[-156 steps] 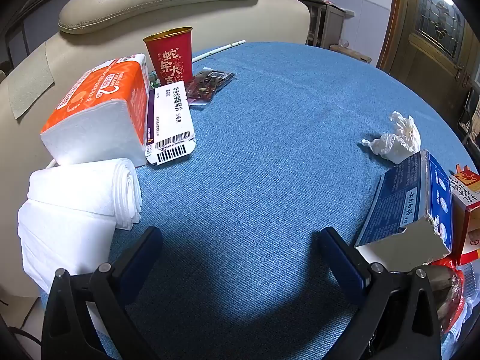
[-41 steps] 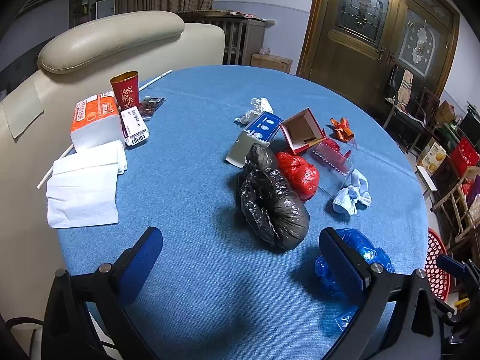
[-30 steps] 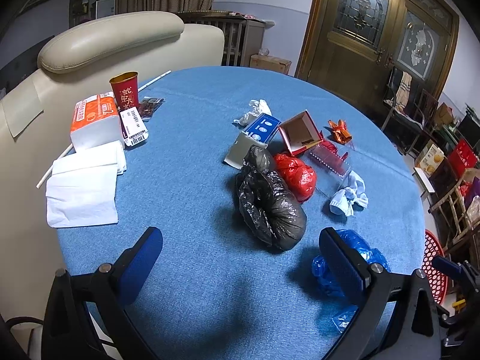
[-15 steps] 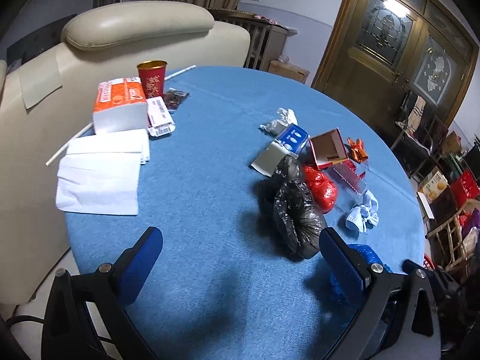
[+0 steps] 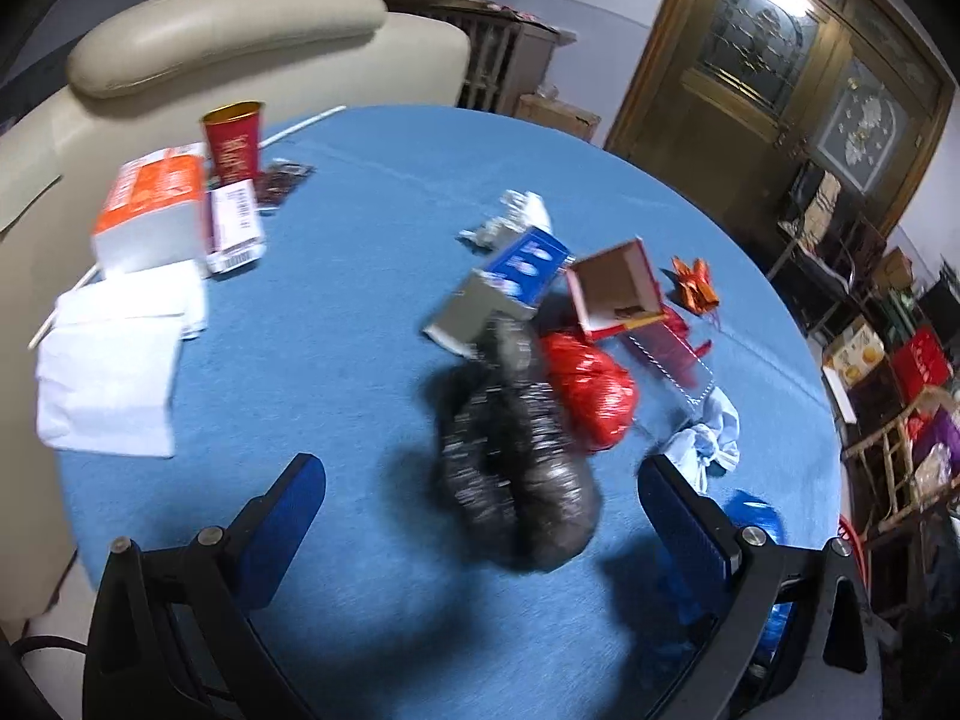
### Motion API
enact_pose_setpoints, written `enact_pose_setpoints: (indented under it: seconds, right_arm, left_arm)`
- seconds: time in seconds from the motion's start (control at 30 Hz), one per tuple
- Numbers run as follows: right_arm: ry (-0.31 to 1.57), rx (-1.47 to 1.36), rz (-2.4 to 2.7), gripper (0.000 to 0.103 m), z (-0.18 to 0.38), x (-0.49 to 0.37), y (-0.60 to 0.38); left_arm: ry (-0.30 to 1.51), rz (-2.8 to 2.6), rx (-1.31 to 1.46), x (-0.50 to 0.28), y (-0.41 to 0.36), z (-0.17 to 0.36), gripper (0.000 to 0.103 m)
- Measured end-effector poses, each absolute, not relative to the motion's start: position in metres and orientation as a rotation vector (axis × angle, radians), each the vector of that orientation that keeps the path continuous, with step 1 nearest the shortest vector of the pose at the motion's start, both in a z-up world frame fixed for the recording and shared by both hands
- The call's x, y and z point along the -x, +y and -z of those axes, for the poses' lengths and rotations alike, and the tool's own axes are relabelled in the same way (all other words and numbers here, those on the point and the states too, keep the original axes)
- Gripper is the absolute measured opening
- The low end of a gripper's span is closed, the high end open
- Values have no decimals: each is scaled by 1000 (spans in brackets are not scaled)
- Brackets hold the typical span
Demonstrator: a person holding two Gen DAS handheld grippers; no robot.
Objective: Collect trash
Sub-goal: 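Grasp the black plastic bag with the left tool while the right tool grasps the blue bag, then carry both bags over the red wastebasket and open both tools to drop them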
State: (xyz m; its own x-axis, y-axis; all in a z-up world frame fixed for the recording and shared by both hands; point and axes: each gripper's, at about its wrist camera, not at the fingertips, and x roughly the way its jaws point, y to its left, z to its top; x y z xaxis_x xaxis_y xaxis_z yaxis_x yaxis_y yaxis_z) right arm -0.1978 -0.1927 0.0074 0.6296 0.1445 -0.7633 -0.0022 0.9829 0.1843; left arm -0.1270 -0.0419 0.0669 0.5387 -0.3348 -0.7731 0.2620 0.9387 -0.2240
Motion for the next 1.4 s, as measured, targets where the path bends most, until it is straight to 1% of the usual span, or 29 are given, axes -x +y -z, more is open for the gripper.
enact_pose_setpoints:
  seconds: [0.27, 0.3, 0.33, 0.37, 0.4, 0.5, 0.53, 0.8, 0.97, 1.17, 1.4]
  right_arm:
    - [851, -282, 8, 53, -17, 225, -237]
    - [847, -289, 14, 53, -18, 227, -241]
    - [845, -297, 19, 53, -19, 228, -244]
    - [844, -304, 20, 53, -20, 229, -245]
    - [842, -308, 20, 53, -20, 229, -246]
    - [846, -305, 14, 53, -20, 227, -242]
    - [845, -301, 13, 53, -20, 227, -240]
    - [831, -268, 23, 53, -25, 237, -229]
    - [801, -278, 73, 53, -37, 253, -238]
    - [739, -322, 174, 53, -47, 282, -270]
    - [707, -399, 352, 53, -41, 324, -337]
  left_arm:
    - [998, 333, -34, 110, -83, -35, 102]
    - [1001, 338, -42, 110, -84, -31, 91]
    - [1014, 352, -53, 109, -84, -27, 69]
    - [1029, 363, -53, 107, -83, -23, 55]
    - [1053, 388, -38, 105, -81, -20, 46]
    - [1041, 417, -21, 109, -71, -23, 39]
    - [1036, 420, -15, 112, -67, -26, 37]
    - [941, 446, 17, 145, -48, -58, 37]
    - [896, 519, 10, 164, -59, -77, 37]
    - [871, 674, -44, 185, -101, -97, 37]
    - [873, 866, -136, 214, -172, -106, 37]
